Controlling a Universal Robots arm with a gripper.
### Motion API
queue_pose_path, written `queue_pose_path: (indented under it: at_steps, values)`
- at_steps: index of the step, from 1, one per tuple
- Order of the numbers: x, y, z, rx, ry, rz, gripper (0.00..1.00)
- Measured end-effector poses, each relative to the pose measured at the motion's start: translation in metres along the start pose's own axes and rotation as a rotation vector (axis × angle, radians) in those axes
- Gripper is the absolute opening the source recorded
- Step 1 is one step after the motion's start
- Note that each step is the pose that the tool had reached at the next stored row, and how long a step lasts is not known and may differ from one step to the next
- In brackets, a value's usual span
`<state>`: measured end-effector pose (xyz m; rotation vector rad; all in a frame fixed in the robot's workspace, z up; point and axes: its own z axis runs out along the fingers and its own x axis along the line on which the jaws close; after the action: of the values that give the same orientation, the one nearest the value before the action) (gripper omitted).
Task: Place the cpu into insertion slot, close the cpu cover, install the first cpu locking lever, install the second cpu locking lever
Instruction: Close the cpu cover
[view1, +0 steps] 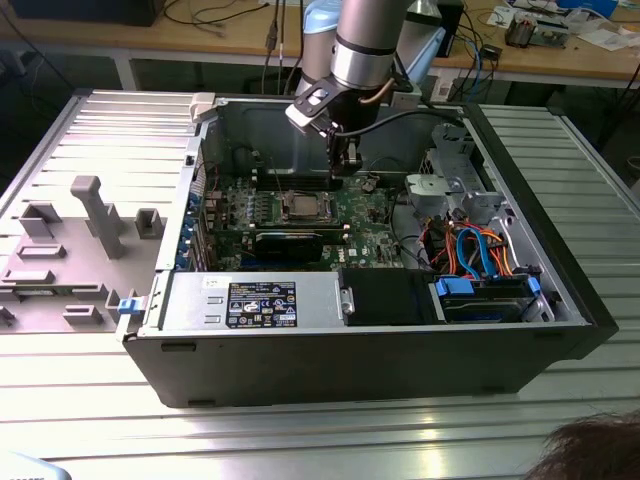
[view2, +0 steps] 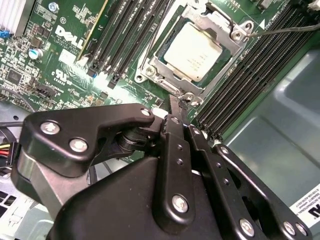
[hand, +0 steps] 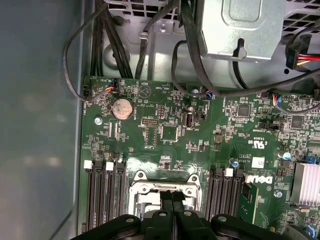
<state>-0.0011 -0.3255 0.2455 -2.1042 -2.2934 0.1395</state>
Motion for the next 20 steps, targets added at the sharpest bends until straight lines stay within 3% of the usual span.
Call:
queue_pose_path:
  at_steps: [20]
  values:
    - [0.0011,-0.0126,0.0017,0.0,0.0,0.0,0.11]
